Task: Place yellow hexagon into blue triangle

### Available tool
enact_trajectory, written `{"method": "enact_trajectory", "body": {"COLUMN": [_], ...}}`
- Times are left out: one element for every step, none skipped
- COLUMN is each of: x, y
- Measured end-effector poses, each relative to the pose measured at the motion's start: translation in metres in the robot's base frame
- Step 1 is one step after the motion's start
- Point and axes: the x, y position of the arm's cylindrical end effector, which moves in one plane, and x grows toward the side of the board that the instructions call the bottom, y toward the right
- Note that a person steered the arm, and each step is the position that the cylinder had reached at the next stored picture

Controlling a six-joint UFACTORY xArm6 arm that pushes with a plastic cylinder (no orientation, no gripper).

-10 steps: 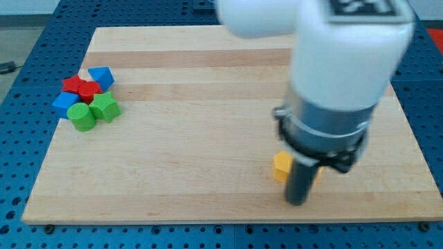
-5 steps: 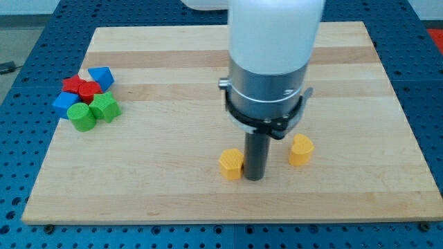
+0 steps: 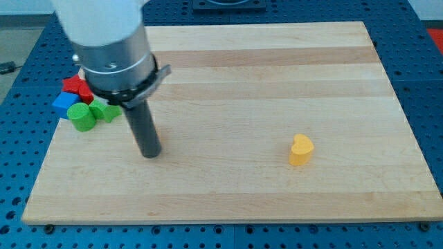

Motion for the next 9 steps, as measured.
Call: {"method": "enact_trajectory", "body": {"x": [-0.009, -0.037, -0.061, -0.079, -0.101, -0.114, -0.114, -0.114, -0.112], "y": [-0.008, -0.004, -0.004, 0.009, 0.043, 0.014, -0.024, -0.018, 0.028]}}
